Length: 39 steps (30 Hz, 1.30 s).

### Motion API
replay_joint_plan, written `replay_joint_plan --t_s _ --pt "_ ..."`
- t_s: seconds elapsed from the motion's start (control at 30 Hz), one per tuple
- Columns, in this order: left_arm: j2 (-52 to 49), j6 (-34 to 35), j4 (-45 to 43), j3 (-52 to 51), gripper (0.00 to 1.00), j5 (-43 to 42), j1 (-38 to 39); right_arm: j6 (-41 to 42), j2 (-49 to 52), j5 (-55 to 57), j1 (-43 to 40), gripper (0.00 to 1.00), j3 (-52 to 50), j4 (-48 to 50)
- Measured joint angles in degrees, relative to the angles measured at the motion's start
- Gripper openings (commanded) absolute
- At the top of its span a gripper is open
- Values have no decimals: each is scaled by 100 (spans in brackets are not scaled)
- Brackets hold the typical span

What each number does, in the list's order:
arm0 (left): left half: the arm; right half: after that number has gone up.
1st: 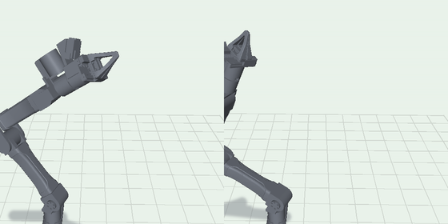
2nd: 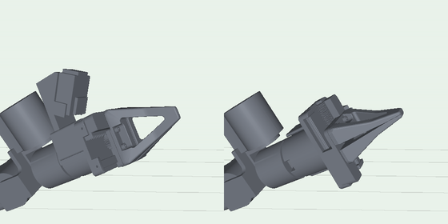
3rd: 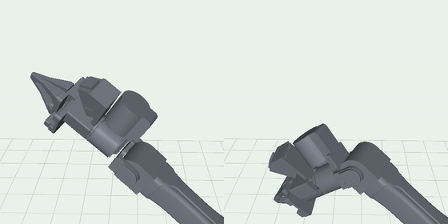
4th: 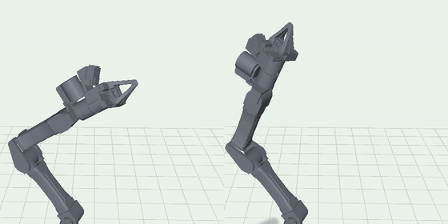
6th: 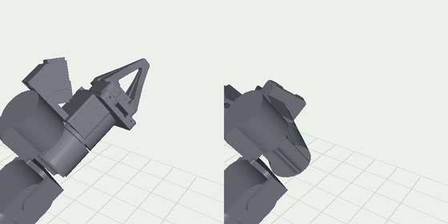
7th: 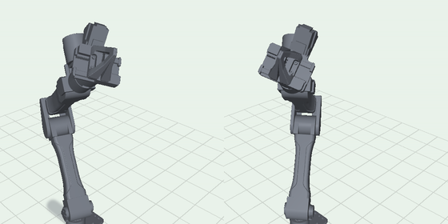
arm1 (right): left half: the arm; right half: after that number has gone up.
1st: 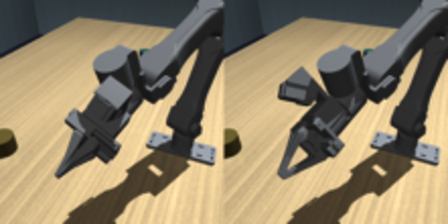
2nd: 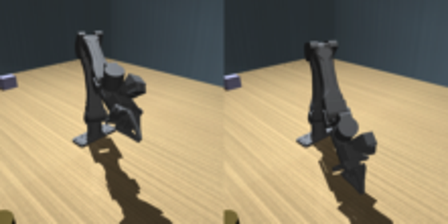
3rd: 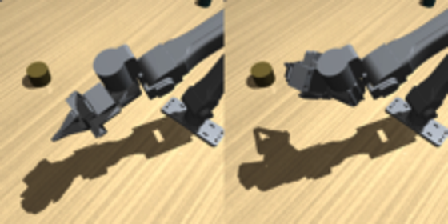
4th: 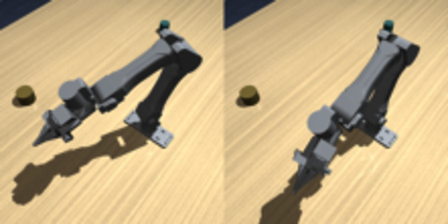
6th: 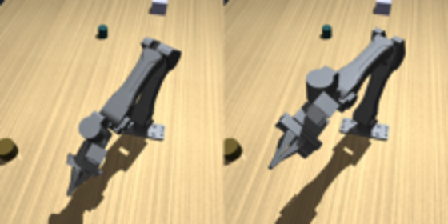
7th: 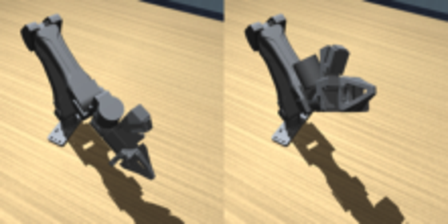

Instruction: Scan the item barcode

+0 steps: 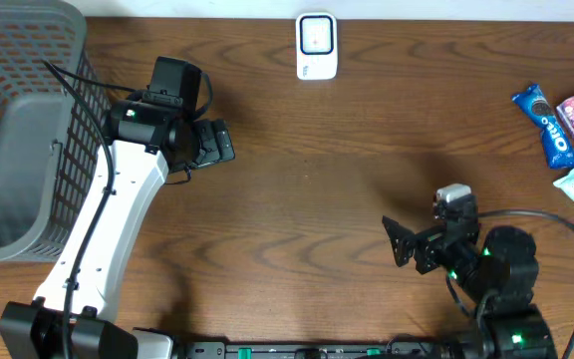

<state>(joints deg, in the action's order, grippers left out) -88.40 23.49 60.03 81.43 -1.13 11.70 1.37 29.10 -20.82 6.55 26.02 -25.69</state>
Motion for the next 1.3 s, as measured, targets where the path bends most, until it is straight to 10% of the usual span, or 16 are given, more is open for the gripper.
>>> replay_joint_plan --t_s 0.4,1.3 --pt "0 2 0 0 98 0 0 -166 -1698 90 -197 99 -2341 2903" --pt "0 0 -2 0 98 2 0 256 -2708 1578 -376 99 -2549 2170"
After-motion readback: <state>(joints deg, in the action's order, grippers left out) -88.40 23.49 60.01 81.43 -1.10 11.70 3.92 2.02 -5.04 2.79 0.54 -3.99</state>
